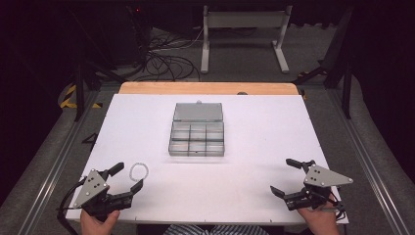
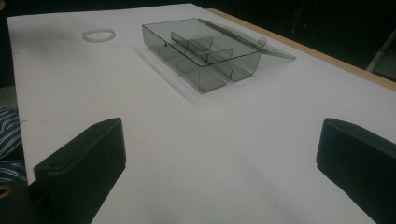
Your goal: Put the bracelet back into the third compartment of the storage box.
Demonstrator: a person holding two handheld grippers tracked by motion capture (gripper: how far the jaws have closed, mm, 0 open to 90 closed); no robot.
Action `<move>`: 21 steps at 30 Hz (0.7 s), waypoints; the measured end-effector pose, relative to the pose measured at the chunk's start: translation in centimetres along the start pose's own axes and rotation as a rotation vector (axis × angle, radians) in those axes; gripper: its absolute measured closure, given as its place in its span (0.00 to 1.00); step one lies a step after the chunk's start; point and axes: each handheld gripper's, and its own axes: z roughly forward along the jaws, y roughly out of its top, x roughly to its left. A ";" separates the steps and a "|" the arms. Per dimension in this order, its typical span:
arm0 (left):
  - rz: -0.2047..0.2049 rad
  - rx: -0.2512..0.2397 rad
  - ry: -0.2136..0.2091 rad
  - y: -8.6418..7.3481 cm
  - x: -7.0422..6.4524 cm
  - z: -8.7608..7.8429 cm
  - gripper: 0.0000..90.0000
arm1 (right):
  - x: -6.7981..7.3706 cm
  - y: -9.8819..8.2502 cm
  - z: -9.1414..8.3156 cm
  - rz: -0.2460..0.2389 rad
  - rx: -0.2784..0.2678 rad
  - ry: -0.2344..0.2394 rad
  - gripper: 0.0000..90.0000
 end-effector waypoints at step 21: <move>0.022 0.064 0.036 0.7 -0.5 0.2 0.20 | 0.3 0.1 0.3 -0.008 0.015 0.015 0.05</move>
